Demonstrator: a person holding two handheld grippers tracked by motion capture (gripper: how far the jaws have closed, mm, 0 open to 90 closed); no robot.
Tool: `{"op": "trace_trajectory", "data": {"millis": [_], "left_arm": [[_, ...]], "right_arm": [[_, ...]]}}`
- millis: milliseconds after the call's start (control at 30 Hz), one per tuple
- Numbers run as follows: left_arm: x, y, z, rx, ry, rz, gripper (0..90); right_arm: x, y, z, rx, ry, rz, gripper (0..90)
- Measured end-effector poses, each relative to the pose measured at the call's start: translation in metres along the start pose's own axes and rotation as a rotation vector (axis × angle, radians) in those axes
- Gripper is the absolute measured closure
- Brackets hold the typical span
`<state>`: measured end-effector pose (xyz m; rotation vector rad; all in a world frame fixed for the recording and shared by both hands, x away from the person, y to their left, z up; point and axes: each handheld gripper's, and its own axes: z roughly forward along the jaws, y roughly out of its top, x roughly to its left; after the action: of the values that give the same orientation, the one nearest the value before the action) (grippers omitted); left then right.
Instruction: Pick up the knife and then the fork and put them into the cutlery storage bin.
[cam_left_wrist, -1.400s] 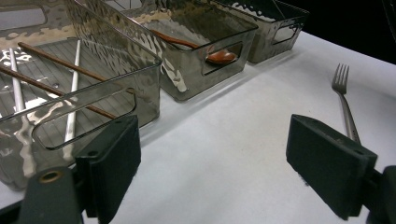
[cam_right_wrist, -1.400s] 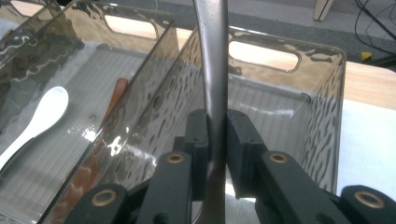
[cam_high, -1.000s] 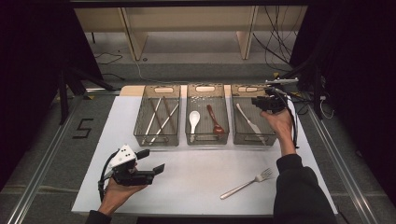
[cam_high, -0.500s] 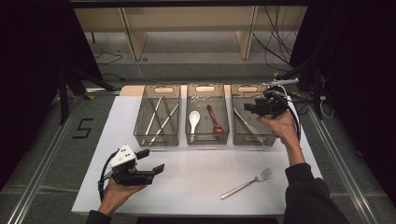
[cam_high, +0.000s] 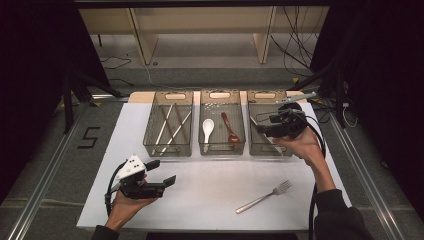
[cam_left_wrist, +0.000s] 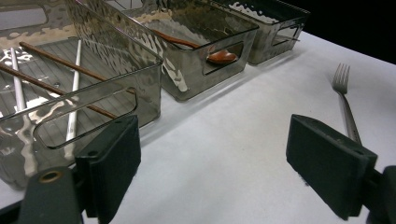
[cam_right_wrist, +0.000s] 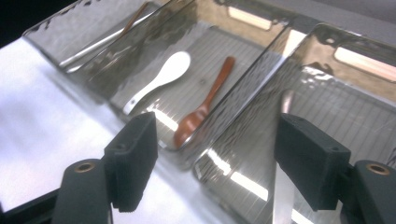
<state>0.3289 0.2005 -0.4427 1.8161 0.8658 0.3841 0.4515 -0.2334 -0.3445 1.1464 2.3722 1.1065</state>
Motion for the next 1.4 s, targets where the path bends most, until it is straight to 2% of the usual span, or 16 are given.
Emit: {"op": "trace_trajectory", "data": {"millis": [333, 533, 867, 1067, 1400], "left_arm": [[0.0, 0.0, 0.0, 0.001, 0.002, -0.001, 17.6], [0.0, 0.0, 0.0, 0.0, 0.002, 0.001, 17.6], [0.0, 0.0, 0.0, 0.001, 0.003, 0.002, 17.6], [-0.001, 0.0, 0.0, 0.007, 0.001, 0.007, 17.6], [-0.001, 0.0, 0.0, 0.004, 0.002, 0.006, 17.6]], "right_arm": [[0.033, -0.022, -0.008, 0.077, 0.083, -0.125, 25.8], [0.046, -0.035, -0.008, 0.135, 0.122, -0.191, 24.4], [0.068, -0.067, -0.001, 0.291, 0.152, -0.313, 22.8], [0.073, -0.086, 0.008, 0.38, 0.154, -0.356, 23.9], [0.076, -0.102, 0.018, 0.419, 0.152, -0.382, 24.6]]}}
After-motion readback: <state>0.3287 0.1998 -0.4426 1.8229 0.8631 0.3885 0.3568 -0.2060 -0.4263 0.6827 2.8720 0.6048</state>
